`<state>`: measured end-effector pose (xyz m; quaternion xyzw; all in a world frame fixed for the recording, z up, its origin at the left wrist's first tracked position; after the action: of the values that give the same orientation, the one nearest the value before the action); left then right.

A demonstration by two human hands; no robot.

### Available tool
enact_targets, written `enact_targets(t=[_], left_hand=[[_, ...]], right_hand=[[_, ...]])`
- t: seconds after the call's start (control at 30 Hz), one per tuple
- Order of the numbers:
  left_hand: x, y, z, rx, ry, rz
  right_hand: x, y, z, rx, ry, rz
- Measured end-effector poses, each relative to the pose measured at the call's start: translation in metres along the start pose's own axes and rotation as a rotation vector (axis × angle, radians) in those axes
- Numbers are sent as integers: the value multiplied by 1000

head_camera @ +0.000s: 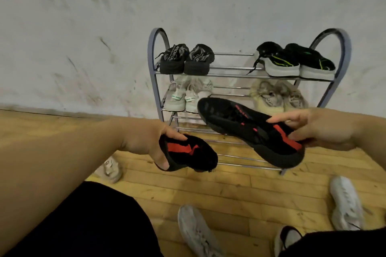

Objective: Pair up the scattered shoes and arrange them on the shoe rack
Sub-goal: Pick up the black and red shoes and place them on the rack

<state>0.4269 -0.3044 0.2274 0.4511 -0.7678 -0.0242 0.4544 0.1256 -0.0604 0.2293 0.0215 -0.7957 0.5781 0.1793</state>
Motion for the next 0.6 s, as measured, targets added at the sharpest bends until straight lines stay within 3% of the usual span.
enact_targets(t=[0.1,0.23,0.33,0.43,0.6], left_hand=[[0,-34,3,84,-35,40],[-18,-85,17,128,-52,-127],[-44,-113,46,102,-14,-187],[-82,-139,85,107,112,-293],[-135,-163,167,45,296,-723]], right_hand=[[-8,30,14,-172,-129,-87],[-41,89,47,-377,-196,-116],[-76,141,75,-451,-70,-60],[-117,174,96,-413,46,-16],[-168,223,149,-248,272,69]])
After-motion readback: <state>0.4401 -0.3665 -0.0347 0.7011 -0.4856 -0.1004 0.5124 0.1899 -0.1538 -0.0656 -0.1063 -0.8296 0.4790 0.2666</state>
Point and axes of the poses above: each hand's wrist, its own z-axis towards the middle knuckle, its own x-axis out of the back of the hand, y = z × x, the point moved 4 cm from there along z, towards the middle knuckle, and after that the axes turned 10 degrees about x, right-handed, at the moved point
